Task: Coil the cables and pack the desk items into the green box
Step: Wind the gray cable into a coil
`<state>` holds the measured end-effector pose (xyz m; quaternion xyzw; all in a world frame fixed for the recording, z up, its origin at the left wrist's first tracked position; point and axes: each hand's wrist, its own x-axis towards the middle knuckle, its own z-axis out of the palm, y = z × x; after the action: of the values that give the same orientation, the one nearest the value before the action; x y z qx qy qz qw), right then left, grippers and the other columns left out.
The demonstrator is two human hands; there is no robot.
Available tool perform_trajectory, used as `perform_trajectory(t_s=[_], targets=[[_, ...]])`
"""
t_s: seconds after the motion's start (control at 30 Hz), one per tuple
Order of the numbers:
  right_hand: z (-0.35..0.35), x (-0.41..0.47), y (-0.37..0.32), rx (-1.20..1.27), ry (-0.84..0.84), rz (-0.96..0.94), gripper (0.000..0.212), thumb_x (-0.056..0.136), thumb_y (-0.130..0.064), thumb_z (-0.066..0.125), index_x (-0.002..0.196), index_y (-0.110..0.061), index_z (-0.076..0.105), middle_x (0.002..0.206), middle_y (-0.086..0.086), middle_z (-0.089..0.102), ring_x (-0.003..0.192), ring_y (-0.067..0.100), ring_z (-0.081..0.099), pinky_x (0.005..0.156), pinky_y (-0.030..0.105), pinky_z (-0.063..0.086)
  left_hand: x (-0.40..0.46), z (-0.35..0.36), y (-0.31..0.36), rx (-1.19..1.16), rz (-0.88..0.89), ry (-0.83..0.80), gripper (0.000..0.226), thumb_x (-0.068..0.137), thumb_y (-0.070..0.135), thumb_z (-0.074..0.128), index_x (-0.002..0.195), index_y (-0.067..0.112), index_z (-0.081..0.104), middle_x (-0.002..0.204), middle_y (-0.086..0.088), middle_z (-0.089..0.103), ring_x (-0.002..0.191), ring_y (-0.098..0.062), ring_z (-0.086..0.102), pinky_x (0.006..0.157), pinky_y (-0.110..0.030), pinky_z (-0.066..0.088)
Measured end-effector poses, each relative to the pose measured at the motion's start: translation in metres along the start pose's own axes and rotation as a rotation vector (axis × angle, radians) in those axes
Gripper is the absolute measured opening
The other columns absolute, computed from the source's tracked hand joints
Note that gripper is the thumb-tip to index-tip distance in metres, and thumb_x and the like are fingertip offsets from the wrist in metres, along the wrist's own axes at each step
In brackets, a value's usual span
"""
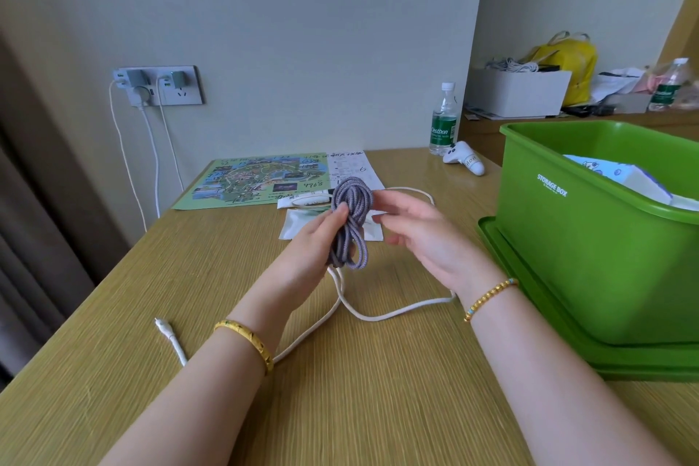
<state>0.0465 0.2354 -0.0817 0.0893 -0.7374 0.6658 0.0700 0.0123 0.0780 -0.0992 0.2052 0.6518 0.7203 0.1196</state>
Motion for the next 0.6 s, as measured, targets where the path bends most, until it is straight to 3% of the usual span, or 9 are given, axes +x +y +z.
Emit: perform_trajectory(t_s=[0.07,0.13,0.2,0.27,0.37,0.47,0.6], targets=[[0.004,0.0,0.0,-0.099,-0.019,-0.035,0.035,0.092,-0.002,0.048,0.099,-0.034,0.061,0.104,-0.017,0.065,0.089,-0.009,0.058,0.07,0.009,0.042,0.0,-0.001,0.0,-0.166,-0.013,-0.061,0.032,0.097,0.032,0.039,0.09,0.016,0.066,0.074,0.0,0.062,0.072,-0.013,0.054,0.068,-0.027,0.038],[0.006,0.001,0.0,-0.111,0.025,-0.06,0.028,0.09,-0.004,0.054,0.095,-0.03,0.061,0.095,-0.013,0.066,0.078,-0.013,0.059,0.064,0.004,0.042,0.0,-0.002,0.0,-0.272,-0.003,-0.153,0.03,0.094,0.033,0.04,0.093,0.016,0.064,0.073,-0.004,0.057,0.065,-0.011,0.053,0.063,-0.025,0.037],[0.006,0.002,0.0,-0.1,0.069,-0.072,0.019,0.089,-0.005,0.057,0.092,-0.024,0.062,0.089,-0.009,0.065,0.071,-0.013,0.059,0.06,0.002,0.042,-0.001,-0.001,-0.001,-0.33,-0.034,-0.23,0.03,0.089,0.037,0.043,0.097,0.016,0.063,0.072,-0.006,0.055,0.058,-0.011,0.052,0.061,-0.024,0.039],[0.005,0.002,0.001,-0.128,0.118,-0.057,0.014,0.088,-0.008,0.059,0.088,-0.022,0.062,0.085,-0.006,0.064,0.068,-0.008,0.058,0.057,0.003,0.041,0.0,0.001,0.0,-0.326,-0.107,-0.186,0.032,0.09,0.039,0.044,0.104,0.014,0.06,0.077,-0.008,0.06,0.058,-0.014,0.057,0.061,-0.024,0.047],[0.001,0.003,0.003,-0.175,0.232,0.008,0.005,0.088,-0.013,0.06,0.087,-0.017,0.062,0.083,-0.003,0.063,0.069,0.002,0.054,0.06,0.011,0.041,0.0,0.004,-0.001,-0.099,-0.107,0.007,0.035,0.094,0.041,0.044,0.113,0.013,0.051,0.096,-0.008,0.067,0.072,-0.017,0.068,0.062,-0.028,0.056],[-0.002,0.005,0.005,-0.193,0.337,0.052,0.012,0.086,-0.019,0.064,0.095,-0.011,0.064,0.083,-0.003,0.063,0.07,0.003,0.053,0.063,0.018,0.04,-0.001,0.01,-0.002,0.338,-0.012,0.071,0.032,0.086,0.042,0.058,0.106,0.018,0.053,0.099,-0.002,0.065,0.078,-0.007,0.065,0.069,-0.021,0.053],[0.002,0.005,0.006,-0.283,0.379,-0.015,0.005,0.085,-0.019,0.065,0.087,-0.014,0.064,0.077,-0.009,0.06,0.072,0.001,0.054,0.06,0.011,0.04,0.002,0.02,-0.01,0.596,0.049,0.307,0.036,0.08,0.038,0.067,0.106,0.015,0.054,0.1,0.005,0.062,0.094,-0.013,0.06,0.078,-0.025,0.043]])
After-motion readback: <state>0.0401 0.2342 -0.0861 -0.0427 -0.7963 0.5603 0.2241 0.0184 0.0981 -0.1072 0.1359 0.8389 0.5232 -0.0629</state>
